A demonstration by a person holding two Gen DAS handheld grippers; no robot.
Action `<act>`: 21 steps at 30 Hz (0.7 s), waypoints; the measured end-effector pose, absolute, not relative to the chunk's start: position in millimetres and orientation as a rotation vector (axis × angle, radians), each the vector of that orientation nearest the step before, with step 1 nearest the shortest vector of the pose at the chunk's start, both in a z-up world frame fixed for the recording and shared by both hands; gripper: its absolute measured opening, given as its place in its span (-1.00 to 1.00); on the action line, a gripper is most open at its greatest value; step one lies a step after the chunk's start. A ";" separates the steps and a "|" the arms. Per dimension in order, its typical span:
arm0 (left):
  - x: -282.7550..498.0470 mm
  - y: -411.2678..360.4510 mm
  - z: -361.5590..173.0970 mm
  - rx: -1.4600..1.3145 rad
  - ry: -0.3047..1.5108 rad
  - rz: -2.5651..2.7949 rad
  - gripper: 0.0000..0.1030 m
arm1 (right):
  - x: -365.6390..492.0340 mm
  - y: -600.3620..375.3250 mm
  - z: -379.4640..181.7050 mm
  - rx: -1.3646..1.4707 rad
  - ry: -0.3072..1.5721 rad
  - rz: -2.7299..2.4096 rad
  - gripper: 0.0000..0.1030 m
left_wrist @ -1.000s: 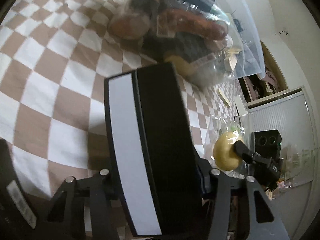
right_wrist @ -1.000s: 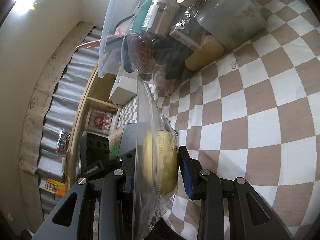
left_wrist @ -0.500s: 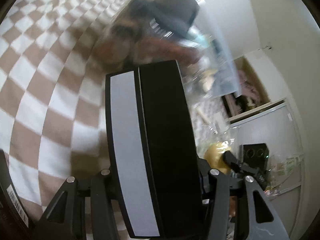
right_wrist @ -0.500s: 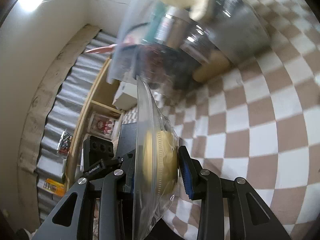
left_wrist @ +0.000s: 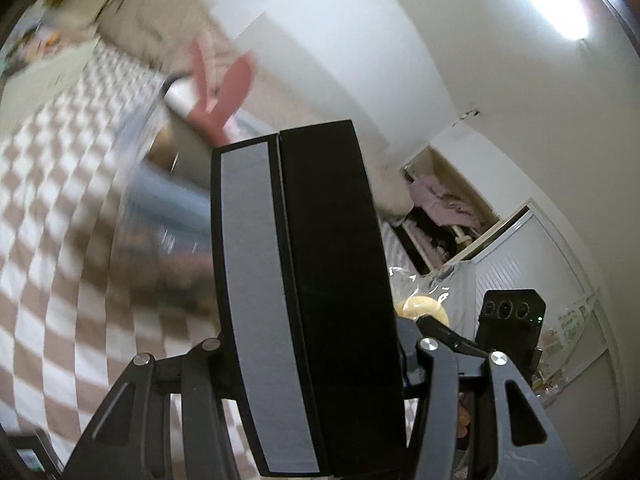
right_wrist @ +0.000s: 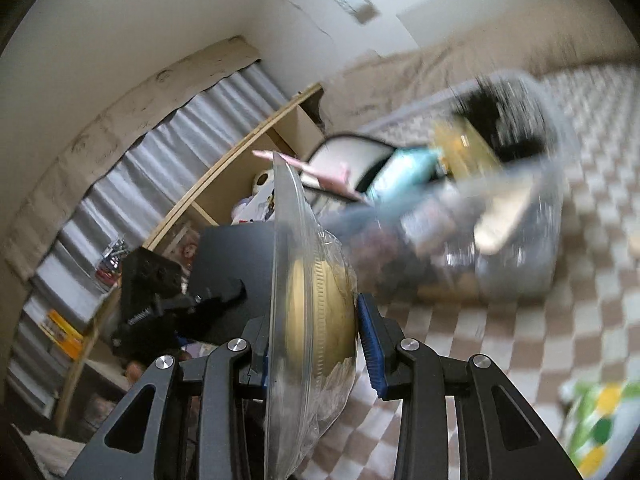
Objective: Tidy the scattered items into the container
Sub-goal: 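Lift the CHANEL box with the left gripper while the right gripper carries the bun to the clear box, then lower the bun into the clear box and open the right gripper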
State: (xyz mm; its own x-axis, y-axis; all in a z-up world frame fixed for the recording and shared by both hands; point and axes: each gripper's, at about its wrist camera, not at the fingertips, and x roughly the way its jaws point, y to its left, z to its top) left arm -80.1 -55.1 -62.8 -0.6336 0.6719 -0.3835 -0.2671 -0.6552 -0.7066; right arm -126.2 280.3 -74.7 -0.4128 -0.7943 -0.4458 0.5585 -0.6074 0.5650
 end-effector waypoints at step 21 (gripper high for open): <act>-105.4 -144.3 -6.0 -0.494 -0.934 2.554 0.02 | -179.3 153.7 -7.3 0.829 0.457 -2.103 -0.30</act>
